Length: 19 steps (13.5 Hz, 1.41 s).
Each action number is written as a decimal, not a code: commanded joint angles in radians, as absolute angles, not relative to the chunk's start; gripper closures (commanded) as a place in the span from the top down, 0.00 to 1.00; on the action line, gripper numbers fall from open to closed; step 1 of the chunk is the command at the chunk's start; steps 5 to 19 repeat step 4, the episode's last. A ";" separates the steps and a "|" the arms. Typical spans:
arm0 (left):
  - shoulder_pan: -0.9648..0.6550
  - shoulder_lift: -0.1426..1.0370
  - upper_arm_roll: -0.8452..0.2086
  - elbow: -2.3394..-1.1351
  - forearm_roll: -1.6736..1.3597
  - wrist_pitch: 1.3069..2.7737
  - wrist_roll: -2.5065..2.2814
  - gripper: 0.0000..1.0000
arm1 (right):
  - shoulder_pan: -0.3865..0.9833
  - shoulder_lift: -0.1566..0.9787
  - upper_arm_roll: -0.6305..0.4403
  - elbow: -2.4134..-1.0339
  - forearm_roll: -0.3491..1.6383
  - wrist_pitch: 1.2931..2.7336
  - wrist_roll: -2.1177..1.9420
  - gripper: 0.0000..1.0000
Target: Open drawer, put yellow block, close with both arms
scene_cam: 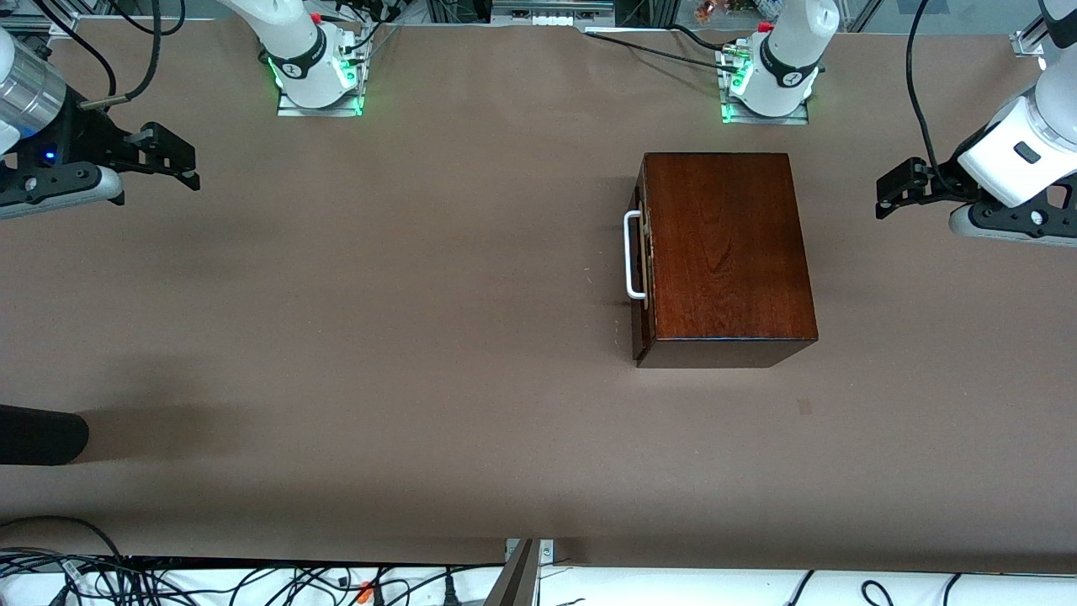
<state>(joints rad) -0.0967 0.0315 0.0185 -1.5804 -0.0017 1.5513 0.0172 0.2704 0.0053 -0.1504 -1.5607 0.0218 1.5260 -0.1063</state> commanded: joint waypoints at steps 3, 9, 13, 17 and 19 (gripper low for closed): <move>-0.097 0.003 0.021 -1.608 -0.023 1.563 0.023 1.00 | 0.279 0.006 -0.138 -1.545 0.012 1.519 -0.087 1.00; -0.097 0.003 0.020 -1.608 -0.021 1.563 0.023 1.00 | 0.279 0.006 -0.135 -1.545 0.011 1.519 -0.087 1.00; -0.097 0.003 0.020 -1.608 -0.021 1.563 0.023 1.00 | 0.279 0.006 -0.135 -1.545 0.011 1.519 -0.087 1.00; -0.097 0.003 0.020 -1.608 -0.021 1.563 0.023 1.00 | 0.279 0.006 -0.135 -1.545 0.011 1.519 -0.087 1.00; -0.097 0.003 0.020 -1.608 -0.021 1.563 0.023 1.00 | 0.279 0.006 -0.135 -1.545 0.011 1.519 -0.087 1.00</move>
